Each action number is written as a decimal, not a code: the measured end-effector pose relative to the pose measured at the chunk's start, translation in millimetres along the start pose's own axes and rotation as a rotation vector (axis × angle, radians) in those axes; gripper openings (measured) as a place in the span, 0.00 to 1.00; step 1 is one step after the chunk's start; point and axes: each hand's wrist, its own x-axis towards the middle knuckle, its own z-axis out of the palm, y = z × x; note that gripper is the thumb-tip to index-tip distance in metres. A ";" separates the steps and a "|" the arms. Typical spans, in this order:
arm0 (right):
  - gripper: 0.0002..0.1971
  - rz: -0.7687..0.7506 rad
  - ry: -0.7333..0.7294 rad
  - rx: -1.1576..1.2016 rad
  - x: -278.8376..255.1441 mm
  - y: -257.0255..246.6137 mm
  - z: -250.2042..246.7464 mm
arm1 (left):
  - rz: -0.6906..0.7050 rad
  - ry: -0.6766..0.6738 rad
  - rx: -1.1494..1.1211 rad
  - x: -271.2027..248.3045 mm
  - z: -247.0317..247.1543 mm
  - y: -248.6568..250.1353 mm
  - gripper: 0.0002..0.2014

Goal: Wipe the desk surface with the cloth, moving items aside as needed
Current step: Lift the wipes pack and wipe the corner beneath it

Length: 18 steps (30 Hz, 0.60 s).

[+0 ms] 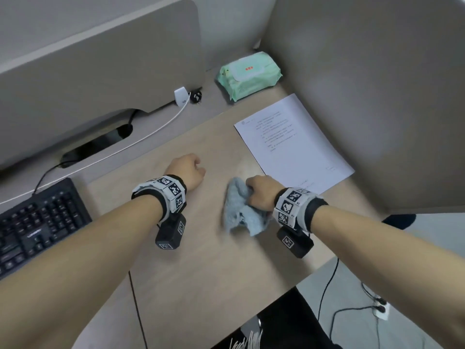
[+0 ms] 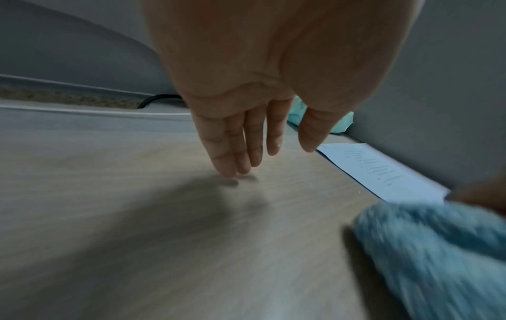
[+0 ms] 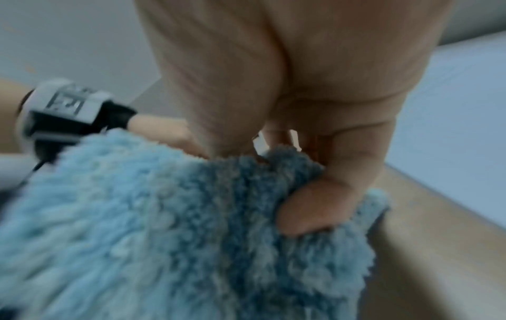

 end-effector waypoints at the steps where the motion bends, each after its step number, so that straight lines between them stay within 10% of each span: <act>1: 0.12 -0.007 0.044 0.041 4.8 2.3 -16.3 | 0.005 0.009 0.000 5.7 -4.3 6.2 0.19; 10: 0.09 0.068 0.486 0.506 72.9 47.2 -153.6 | 0.047 0.138 0.006 69.1 -35.4 83.8 0.27; 18: 0.10 0.172 0.583 0.685 126.3 89.9 -210.2 | 0.106 0.256 0.027 142.1 -42.4 147.0 0.42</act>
